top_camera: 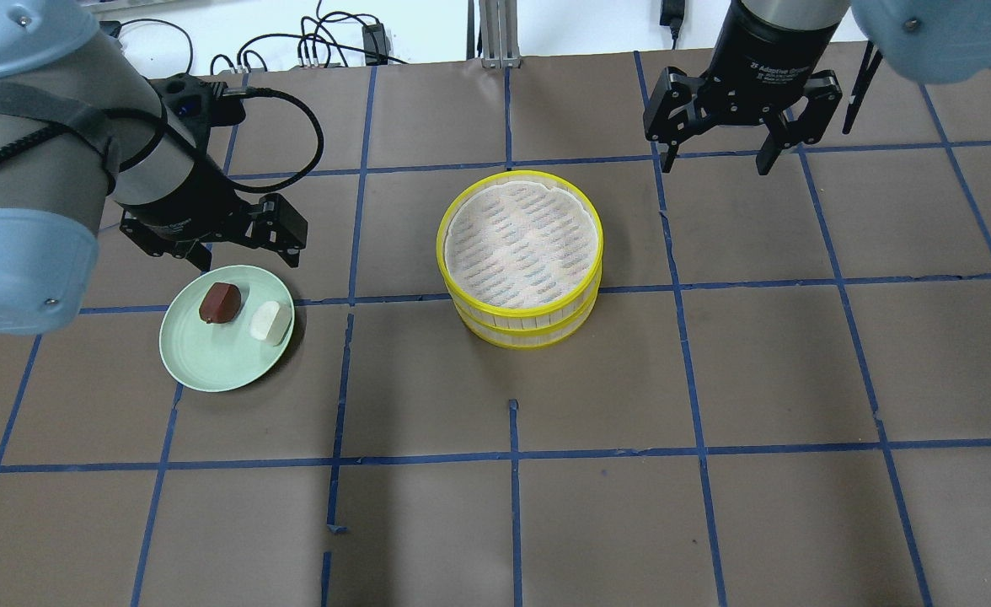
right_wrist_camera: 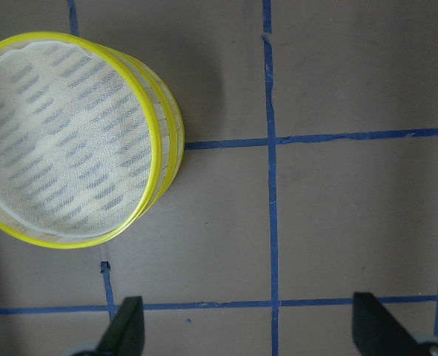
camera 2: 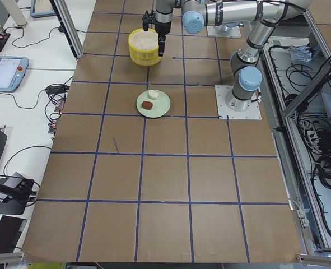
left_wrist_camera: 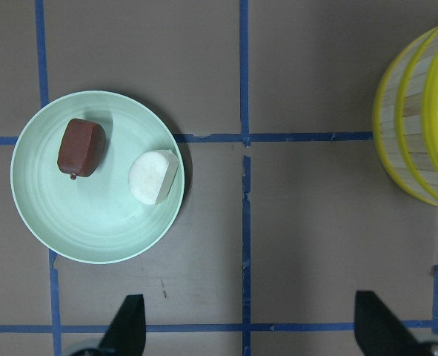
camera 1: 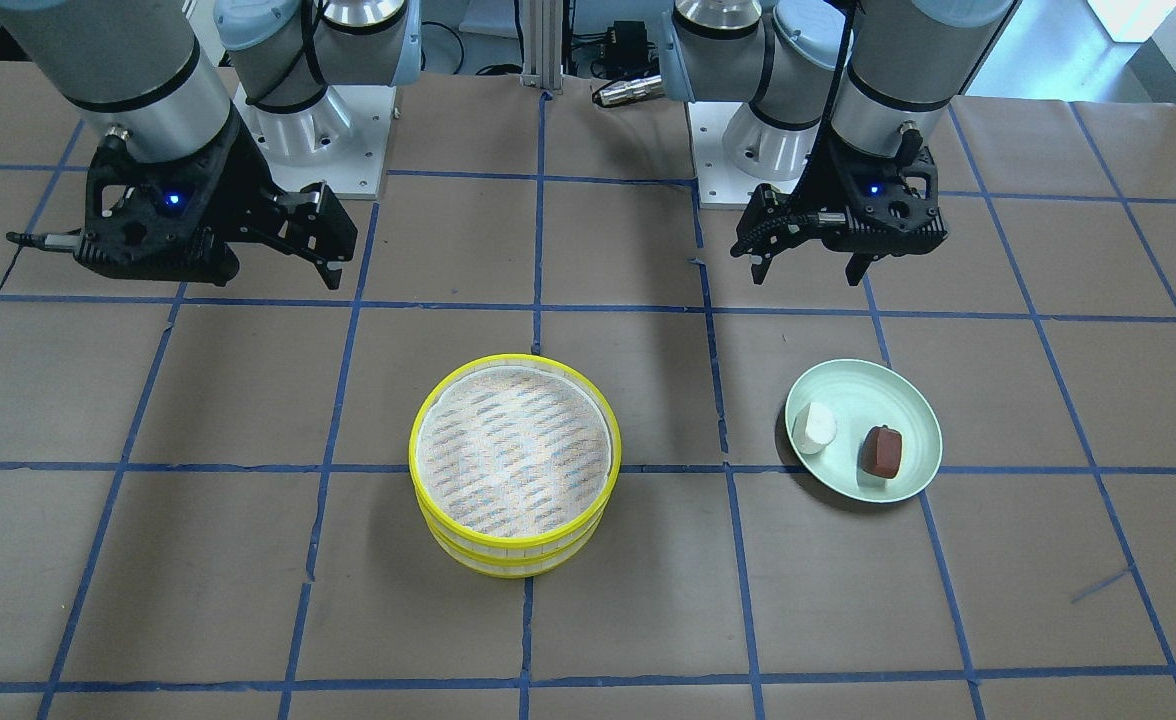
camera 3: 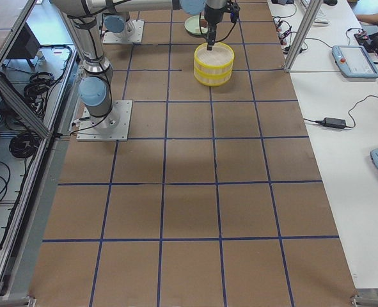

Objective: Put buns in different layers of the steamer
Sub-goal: 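Lower the left gripper to the white bun while the right gripper reaches the steamer rim, then grasp the white bun with the left gripper while the right lifts the top steamer tier, then carry the white bun with the left gripper over the lower steamer tier, then release the white bun into the lower tier and withdraw the left gripper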

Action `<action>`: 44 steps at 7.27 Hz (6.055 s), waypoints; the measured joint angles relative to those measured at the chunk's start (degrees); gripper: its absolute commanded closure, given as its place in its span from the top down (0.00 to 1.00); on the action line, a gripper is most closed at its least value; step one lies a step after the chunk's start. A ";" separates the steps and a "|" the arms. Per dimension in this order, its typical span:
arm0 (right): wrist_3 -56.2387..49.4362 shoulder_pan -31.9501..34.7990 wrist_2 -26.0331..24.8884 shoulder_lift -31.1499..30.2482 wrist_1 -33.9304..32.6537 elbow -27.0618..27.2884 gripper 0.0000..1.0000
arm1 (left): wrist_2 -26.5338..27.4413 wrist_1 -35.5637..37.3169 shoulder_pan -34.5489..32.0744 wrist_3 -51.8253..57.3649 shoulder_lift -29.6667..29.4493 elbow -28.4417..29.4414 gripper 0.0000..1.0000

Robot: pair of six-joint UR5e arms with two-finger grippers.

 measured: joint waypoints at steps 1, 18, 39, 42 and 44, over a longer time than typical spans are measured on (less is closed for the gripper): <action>-0.69 0.00 0.07 -0.52 0.83 0.03 1.00 | 0.04 0.02 0.02 0.77 0.00 -0.08 1.00; 7.78 7.27 -2.36 16.28 -26.81 11.14 0.07 | 3.46 19.34 7.86 12.47 -25.67 -6.61 0.66; -8.87 -5.70 -8.90 9.86 -18.64 9.26 0.08 | -5.98 24.44 -15.38 -22.94 -21.28 2.70 0.18; -8.55 -5.67 -8.69 9.66 -18.61 9.25 0.08 | -6.91 32.71 -18.08 -28.44 -27.27 3.17 1.00; -7.46 -5.40 -8.48 9.49 -18.59 9.19 0.08 | -6.53 33.01 -18.19 -28.76 -26.91 3.41 1.00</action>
